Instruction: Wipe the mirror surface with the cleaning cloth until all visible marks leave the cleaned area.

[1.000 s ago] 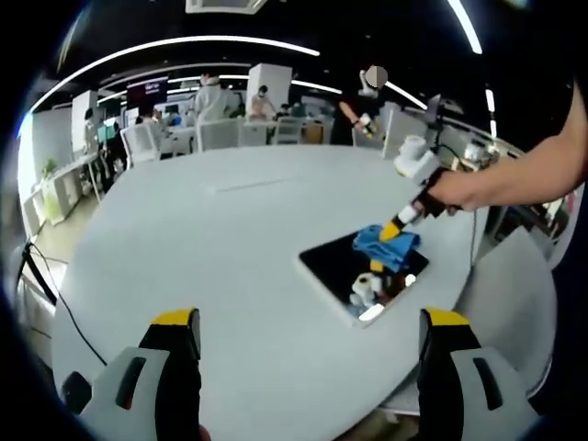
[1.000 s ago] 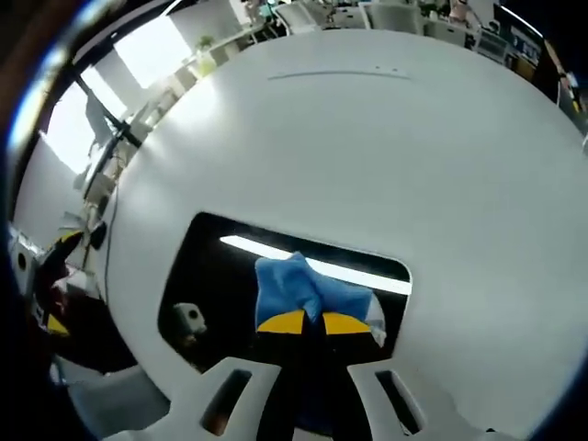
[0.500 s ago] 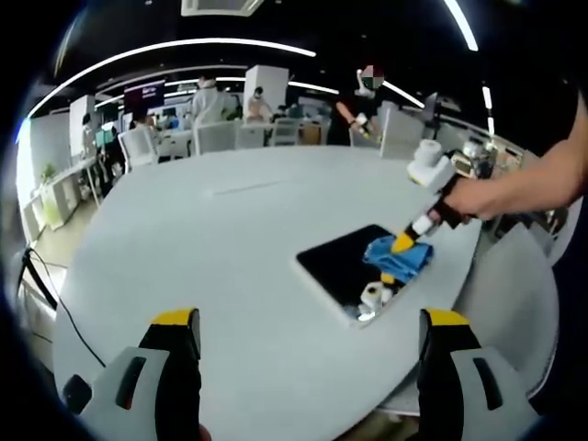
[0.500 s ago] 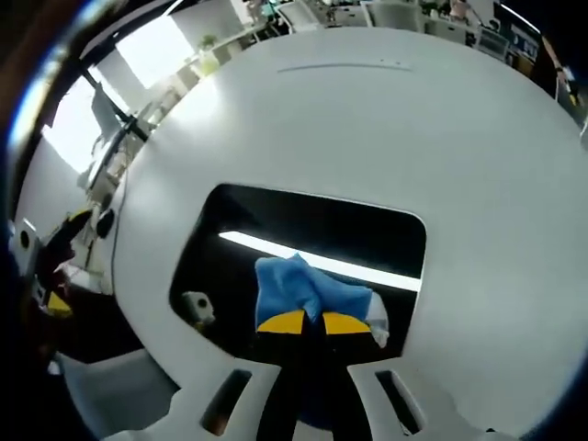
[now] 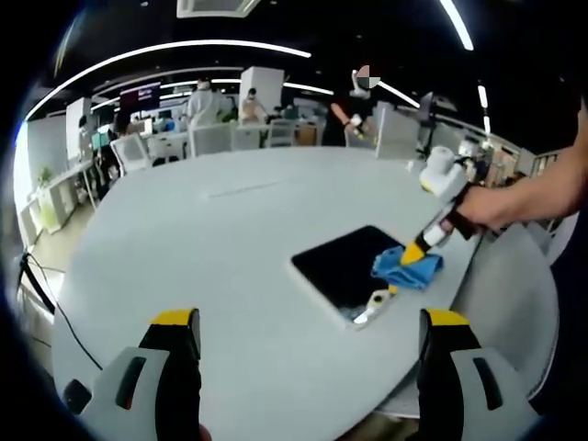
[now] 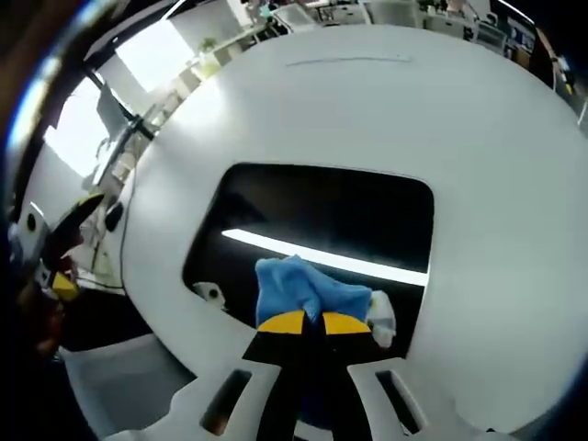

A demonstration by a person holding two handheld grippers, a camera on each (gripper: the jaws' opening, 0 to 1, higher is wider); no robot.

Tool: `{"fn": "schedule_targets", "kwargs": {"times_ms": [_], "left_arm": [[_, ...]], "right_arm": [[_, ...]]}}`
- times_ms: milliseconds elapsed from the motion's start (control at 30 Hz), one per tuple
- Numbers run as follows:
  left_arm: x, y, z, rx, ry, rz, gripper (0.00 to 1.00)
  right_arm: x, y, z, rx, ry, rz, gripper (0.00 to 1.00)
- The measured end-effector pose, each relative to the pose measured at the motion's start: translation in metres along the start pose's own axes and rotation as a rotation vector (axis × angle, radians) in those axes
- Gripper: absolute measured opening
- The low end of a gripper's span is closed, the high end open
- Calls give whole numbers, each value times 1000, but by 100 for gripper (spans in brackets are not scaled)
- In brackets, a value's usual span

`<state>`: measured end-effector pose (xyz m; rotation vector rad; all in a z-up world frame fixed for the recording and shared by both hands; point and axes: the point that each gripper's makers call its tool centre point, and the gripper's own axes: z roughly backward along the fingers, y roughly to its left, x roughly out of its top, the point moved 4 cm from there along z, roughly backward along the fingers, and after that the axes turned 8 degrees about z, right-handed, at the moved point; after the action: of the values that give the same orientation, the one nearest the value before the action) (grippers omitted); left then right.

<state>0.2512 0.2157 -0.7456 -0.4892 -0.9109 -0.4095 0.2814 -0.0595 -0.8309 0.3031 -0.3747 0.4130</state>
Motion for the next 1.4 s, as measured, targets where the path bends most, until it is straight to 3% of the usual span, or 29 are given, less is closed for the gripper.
{"fn": "schedule_targets", "kwargs": {"times_ms": [167,667,1400], "left_arm": [[0,1,2,0,0,0,99],[-2,-1,-2,-12,8,-3,99],[-4,-8,-6,-18,16,2,99]], "right_arm": [[-9,7,2,10,-2,8,0],[-7,4,3,19,-1,4,0],[-23,-41,21,-24,-7,-72,0]]}}
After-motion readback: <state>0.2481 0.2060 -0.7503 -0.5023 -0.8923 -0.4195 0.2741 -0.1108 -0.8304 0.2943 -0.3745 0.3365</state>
